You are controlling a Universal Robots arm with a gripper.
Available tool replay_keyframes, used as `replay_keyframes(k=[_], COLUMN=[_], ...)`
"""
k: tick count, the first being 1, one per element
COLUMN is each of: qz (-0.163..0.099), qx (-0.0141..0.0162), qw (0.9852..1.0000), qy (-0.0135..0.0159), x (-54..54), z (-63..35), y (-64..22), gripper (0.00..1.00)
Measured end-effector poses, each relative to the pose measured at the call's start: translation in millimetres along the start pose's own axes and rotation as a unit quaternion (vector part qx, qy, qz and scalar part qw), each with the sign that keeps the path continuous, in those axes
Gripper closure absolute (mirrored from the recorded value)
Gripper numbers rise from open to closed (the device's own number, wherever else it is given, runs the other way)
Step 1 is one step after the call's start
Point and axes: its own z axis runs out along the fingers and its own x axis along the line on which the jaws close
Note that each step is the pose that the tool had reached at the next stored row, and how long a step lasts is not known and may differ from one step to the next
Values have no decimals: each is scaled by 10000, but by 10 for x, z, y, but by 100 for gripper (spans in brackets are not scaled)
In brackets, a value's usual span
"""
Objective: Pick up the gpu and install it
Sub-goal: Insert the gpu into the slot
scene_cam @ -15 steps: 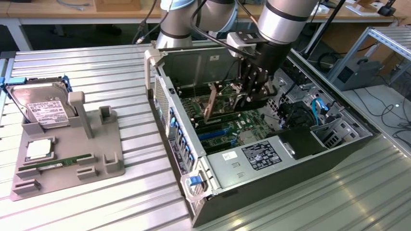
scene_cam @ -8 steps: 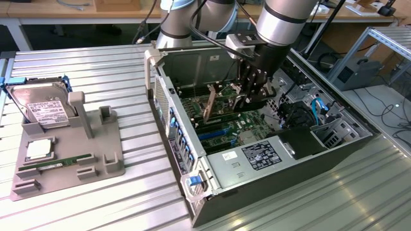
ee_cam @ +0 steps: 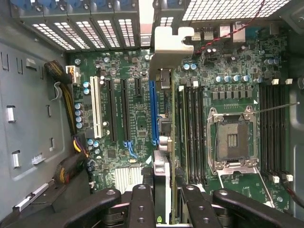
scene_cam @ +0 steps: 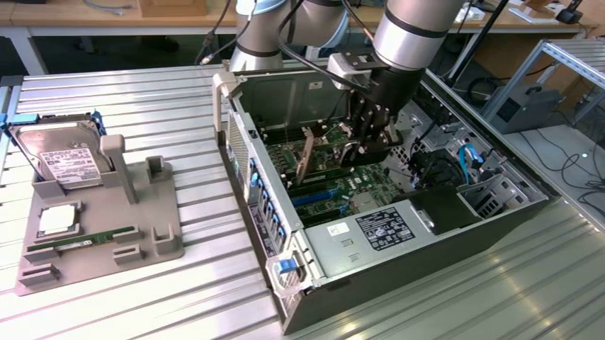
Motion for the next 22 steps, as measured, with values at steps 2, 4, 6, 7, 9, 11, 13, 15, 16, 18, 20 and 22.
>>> replay_keyframes(k=[2,4,6,7,9,11,13,15,16,18,20,22], qz=[-5,-7,-10,-11,-14,-19,-22,-26,-28,-32,-34,-36], qx=[0,0,0,0,0,-1,-1,-1,-1,-1,-1,-1], qw=[10000,10000,10000,10000,10000,10000,10000,10000,10000,10000,10000,10000], qy=[0,0,0,0,0,0,0,0,0,0,0,-1], x=[3,5,7,8,9,11,12,13,14,16,19,22], z=[12,18,25,28,33,41,45,50,52,56,60,63], y=[15,23,33,37,47,59,65,75,79,86,94,103], gripper=[73,73,73,73,73,73,73,73,73,73,73,73])
